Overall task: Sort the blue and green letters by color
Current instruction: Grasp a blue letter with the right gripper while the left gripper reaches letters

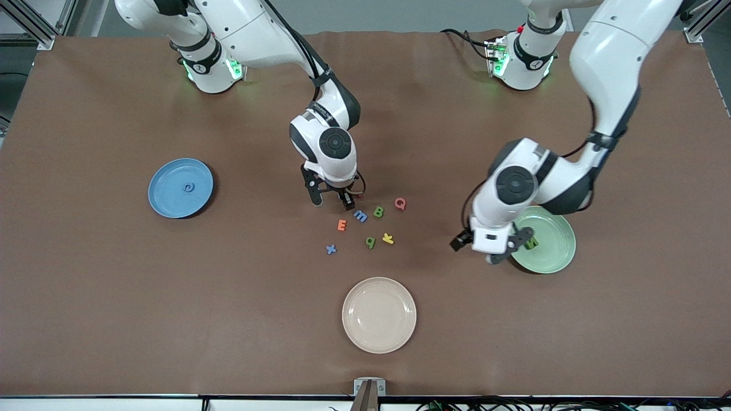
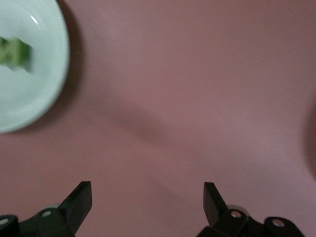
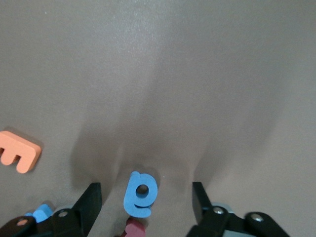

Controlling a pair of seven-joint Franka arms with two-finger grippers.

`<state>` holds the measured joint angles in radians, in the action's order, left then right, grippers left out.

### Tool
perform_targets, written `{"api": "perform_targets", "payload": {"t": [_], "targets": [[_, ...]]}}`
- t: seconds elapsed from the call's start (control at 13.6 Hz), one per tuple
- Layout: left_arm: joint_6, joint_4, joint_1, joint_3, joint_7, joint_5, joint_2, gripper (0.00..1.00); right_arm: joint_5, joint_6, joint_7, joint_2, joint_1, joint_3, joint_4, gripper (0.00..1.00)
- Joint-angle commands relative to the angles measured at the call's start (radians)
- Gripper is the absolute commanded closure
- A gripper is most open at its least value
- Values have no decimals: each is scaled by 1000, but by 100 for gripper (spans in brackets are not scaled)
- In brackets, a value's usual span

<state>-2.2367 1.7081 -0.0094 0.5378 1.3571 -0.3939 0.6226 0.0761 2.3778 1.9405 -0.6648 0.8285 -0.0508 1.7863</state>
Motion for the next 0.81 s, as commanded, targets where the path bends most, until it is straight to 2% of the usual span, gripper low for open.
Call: {"api": "perform_targets", "payload": {"t": [0.0, 0.15, 0.29, 0.52, 0.66, 0.74], "targets": [[17, -131, -78, -7, 71, -5, 101, 8, 13, -5, 12, -12, 8, -6, -18, 28], [17, -214, -160, -36, 103, -5, 150, 12, 13, -5, 9, -13, 8, -4, -18, 35], [17, -281, -263, -108, 154, 1, 192, 14, 13, -6, 8, -13, 8, -4, -18, 49], [16, -393, -377, -180, 226, 9, 265, 17, 13, -9, 6, -13, 8, -4, -16, 62], [16, -459, -411, -183, 243, 26, 308, 21, 13, -11, 3, -13, 8, -6, -16, 77], [14, -487, -432, -185, 261, 26, 330, 22, 13, -14, 2, -13, 8, -6, -16, 89]]}}
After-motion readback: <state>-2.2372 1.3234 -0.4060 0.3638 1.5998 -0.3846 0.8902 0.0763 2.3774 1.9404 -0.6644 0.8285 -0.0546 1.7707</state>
